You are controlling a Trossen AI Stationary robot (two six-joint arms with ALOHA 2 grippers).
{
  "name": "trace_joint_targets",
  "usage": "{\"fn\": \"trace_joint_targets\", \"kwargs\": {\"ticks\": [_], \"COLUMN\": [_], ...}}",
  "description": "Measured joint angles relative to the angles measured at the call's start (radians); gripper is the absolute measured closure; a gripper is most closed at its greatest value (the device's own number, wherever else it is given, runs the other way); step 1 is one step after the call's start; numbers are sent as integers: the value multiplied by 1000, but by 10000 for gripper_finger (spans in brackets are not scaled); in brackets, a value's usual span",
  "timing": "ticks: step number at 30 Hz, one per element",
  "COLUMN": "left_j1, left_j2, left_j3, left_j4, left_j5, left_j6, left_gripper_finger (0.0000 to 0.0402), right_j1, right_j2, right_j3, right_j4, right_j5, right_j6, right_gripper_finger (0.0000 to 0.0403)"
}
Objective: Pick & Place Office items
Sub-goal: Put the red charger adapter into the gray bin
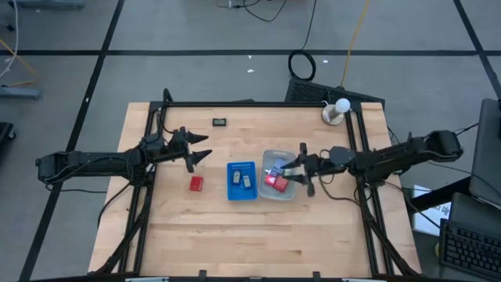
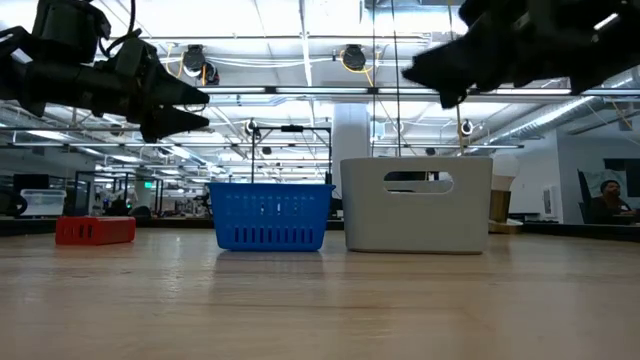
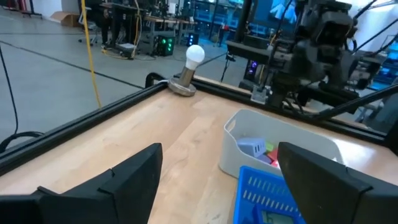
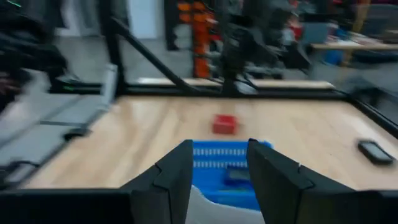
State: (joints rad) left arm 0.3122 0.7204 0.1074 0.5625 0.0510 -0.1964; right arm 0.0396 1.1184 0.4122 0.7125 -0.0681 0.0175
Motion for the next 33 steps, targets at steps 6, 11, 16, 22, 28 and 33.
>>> {"fn": "trace_joint_targets", "kwargs": {"ticks": [6, 11, 16, 22, 28, 33], "left_j1": [0, 0, 0, 0, 0, 0], "left_j2": [0, 0, 0, 0, 0, 0], "left_j3": [0, 0, 0, 0, 0, 0], "left_j4": [-11, -13, -13, -13, -14, -14], "left_j5": [8, 9, 9, 9, 11, 11], "left_j6": [-1, -1, 4, 4, -1, 0], "left_gripper_finger": [74, 83, 93, 93, 80, 76], "right_j1": [0, -5, -5, -5, -5, -5], "right_j2": [-138, -263, -362, -438, -538, -609], "right_j3": [0, 0, 0, 0, 0, -24], "right_j4": [-131, -247, -352, -463, -611, -609], "right_j5": [-37, -34, -34, -34, 32, 70], "right_j6": [-5, -1, -4, -7, -19, -4], "right_gripper_finger": [259, 259, 259, 259, 259, 259]}}
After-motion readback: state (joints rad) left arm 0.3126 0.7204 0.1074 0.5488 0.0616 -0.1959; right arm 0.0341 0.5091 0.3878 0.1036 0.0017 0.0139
